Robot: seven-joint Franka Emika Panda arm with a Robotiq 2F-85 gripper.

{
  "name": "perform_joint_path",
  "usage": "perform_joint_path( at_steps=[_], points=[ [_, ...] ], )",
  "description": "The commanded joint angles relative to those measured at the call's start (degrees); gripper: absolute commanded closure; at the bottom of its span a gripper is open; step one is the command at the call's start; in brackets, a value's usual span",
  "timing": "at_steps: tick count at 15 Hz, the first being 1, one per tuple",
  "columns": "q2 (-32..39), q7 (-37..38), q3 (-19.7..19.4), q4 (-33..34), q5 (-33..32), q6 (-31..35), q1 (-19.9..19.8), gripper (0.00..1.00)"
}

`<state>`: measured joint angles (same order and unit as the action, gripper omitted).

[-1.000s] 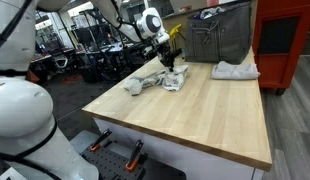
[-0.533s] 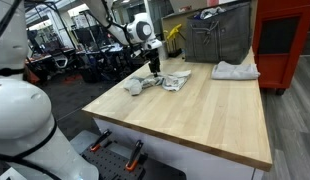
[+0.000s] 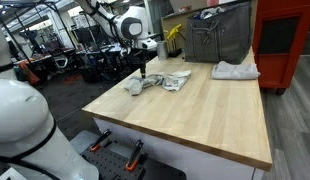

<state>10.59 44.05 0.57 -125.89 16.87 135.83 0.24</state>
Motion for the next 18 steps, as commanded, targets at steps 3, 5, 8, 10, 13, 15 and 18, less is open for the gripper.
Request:
perform_joint_path(
  at_steps=[3,5,8,10,13,15,18],
  points=[
    [0.17,-11.61,0.20,-1.15,6.54,-3.59,-0.33,0.00],
    [0.75,-9.98,-0.40,-0.89,5.58,-5.51,-0.08,0.00],
    [0.95,-6.50,-1.07,-0.72,5.35,-8.05,0.17,0.00],
    [0.69,-2.62,-1.20,-0.84,6.02,-8.29,0.61,0.00],
    [0.65,3.72,-0.95,-0.56,5.94,-7.77,1.33,0.00],
    [0.98,8.04,-0.95,-0.15,5.39,-7.82,1.87,0.00],
    [1.45,14.55,-1.15,-0.01,4.30,-7.70,2.52,0.06]
  ],
)
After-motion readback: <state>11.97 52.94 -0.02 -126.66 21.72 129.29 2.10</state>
